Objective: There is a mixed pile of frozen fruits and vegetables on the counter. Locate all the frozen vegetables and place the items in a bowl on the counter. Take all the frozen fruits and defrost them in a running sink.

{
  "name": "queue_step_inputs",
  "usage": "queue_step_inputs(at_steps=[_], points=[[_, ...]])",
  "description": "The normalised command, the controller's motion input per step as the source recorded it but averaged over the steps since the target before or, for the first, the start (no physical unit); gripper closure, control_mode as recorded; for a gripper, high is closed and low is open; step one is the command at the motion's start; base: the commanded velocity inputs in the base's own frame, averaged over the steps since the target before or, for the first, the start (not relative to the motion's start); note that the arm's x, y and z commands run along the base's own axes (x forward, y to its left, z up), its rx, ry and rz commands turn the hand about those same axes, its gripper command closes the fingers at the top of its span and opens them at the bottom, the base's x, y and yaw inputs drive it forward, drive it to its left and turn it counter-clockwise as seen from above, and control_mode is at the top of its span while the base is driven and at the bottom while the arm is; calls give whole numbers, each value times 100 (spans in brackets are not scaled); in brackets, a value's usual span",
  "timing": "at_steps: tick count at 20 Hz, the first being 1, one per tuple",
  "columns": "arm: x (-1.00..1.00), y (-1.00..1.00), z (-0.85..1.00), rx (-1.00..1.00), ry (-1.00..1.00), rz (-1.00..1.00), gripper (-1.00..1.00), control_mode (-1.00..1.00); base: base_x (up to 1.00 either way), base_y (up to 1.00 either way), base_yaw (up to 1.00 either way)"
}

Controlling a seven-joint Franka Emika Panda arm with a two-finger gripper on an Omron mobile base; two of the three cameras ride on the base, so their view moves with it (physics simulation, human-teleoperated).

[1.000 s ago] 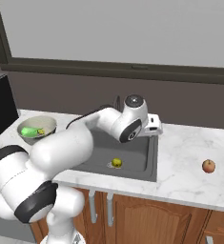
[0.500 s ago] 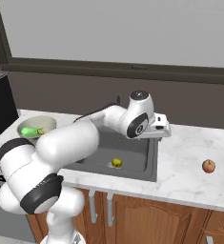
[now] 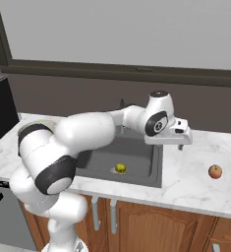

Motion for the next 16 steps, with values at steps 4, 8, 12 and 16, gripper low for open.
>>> queue_step_inputs(at_steps=[4, 8, 12, 16], points=[[1, -47, -1, 0, 1, 0, -100, -100, 0, 0, 0], [0, -36, -6, 0, -4, 0, -100, -100, 0, 0, 0], [0, -37, -17, 0, -6, 0, -100, -100, 0, 0, 0], [3, -45, -19, 0, -4, 0, -100, -100, 0, 0, 0]])
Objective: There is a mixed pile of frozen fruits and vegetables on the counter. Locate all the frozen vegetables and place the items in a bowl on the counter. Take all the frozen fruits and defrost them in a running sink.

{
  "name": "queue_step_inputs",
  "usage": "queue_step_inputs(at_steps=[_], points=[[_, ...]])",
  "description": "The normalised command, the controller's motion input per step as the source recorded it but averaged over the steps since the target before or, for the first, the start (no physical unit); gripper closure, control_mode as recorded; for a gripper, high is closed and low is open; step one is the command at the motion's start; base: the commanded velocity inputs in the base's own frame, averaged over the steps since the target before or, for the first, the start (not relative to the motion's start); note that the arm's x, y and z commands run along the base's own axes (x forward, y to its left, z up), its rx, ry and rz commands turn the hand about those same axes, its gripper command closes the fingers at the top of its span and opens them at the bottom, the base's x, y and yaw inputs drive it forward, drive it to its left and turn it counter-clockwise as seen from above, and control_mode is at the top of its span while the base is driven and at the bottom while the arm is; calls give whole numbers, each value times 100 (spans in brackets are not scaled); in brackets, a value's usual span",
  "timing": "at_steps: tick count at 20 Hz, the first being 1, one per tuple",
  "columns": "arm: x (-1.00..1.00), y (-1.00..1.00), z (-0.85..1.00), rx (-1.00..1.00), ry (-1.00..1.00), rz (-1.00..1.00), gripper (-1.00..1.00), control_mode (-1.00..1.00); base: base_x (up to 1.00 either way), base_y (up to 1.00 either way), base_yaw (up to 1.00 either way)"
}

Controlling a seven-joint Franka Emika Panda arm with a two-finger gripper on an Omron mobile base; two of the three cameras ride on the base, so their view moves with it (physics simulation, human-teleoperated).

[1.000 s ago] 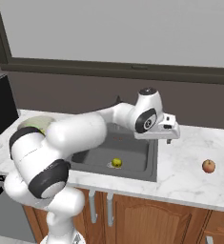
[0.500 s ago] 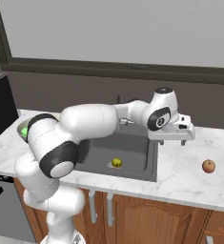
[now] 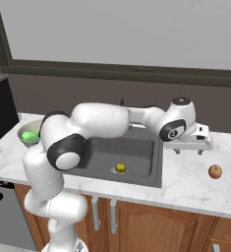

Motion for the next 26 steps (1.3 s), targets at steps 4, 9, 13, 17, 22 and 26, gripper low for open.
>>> queue_step_inputs(at_steps=[4, 9, 13, 17, 22, 26], points=[[6, -49, -11, 0, 0, 0, -100, -100, 0, 0, 0], [16, -36, -1, 0, 2, 0, -100, -100, 0, 0, 0], [16, -40, -13, 0, 5, 0, -100, -100, 0, 0, 0], [4, -24, -30, -2, 2, 0, -100, -100, 0, 0, 0], [7, -15, -27, -3, 0, 0, -100, -100, 0, 0, 0], [19, -3, -29, 0, -2, 0, -100, -100, 0, 0, 0]])
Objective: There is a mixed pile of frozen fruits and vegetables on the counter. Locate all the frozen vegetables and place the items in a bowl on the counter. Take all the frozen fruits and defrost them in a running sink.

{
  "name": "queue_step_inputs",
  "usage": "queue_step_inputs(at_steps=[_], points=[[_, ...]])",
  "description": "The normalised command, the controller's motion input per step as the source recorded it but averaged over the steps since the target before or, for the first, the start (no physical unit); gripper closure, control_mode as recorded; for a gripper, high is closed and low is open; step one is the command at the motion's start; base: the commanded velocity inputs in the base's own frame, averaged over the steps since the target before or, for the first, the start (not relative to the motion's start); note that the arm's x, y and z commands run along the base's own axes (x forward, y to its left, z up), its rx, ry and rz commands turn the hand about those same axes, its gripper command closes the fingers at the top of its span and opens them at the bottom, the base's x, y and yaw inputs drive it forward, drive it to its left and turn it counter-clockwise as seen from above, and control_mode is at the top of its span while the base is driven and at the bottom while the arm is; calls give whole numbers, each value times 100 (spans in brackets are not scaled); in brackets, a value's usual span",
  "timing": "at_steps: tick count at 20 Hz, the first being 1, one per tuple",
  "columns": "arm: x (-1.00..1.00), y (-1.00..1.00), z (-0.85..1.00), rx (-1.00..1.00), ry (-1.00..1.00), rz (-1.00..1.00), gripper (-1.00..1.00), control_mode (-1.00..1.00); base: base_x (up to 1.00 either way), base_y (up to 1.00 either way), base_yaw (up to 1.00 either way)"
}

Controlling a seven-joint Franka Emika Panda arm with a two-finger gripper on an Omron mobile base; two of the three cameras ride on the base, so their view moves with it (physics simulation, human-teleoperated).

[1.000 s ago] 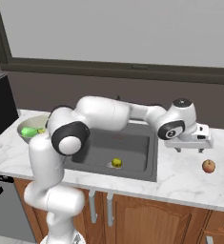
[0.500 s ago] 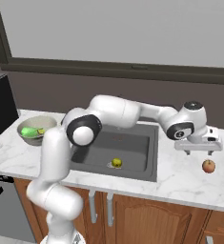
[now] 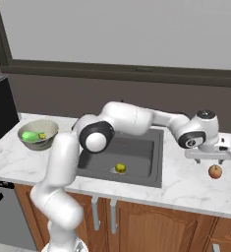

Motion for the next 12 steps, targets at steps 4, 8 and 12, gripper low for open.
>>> queue_step_inputs(at_steps=[4, 8, 12], points=[[29, -6, -29, 0, 0, 0, -100, -100, 0, 0, 0], [16, -23, -36, 0, 3, 0, -100, -100, 0, 0, 0], [26, -25, -38, 0, 1, 0, -100, -100, 0, 0, 0]])
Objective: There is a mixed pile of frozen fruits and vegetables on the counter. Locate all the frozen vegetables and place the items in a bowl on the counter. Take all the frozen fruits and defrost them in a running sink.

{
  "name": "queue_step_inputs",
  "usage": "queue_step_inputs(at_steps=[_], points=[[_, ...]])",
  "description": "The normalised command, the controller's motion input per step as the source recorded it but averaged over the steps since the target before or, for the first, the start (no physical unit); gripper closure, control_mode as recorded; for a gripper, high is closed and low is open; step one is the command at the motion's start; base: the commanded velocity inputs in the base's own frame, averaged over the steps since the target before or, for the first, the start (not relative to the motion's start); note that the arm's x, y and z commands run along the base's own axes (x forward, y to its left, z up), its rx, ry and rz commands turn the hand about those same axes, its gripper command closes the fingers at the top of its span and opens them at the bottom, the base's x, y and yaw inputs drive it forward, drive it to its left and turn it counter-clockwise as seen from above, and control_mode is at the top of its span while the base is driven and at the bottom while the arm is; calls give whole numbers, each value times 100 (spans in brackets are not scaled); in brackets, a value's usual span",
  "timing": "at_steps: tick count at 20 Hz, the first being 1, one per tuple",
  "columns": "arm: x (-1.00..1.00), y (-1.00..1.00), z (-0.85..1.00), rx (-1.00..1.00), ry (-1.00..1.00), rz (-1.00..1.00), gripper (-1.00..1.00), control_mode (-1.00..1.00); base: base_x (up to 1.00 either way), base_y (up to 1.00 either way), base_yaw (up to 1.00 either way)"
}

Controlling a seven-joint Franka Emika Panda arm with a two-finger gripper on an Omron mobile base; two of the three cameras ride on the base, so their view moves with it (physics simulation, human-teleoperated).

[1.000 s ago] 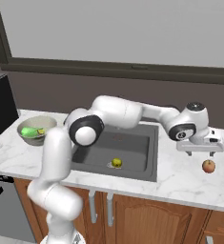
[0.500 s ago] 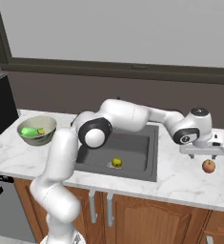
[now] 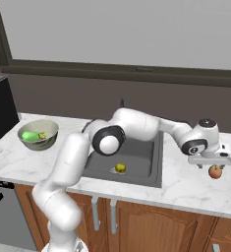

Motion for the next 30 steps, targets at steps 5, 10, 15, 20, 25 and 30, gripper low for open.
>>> queue_step_inputs(at_steps=[5, 10, 15, 20, 25, 30], points=[[44, -19, -22, 0, 2, 0, -100, -100, 0, 0, 0], [10, -21, -19, 1, 3, 1, -100, -100, 0, 0, 0], [-4, -20, -30, 3, 6, 0, -100, -100, 0, 0, 0], [-5, 0, -35, 2, 11, -2, 100, -100, 0, 0, 0], [-11, 20, -13, 1, 10, -3, 100, -100, 0, 0, 0], [-38, 66, 34, 0, 0, 0, 100, -100, 0, 0, 0]])
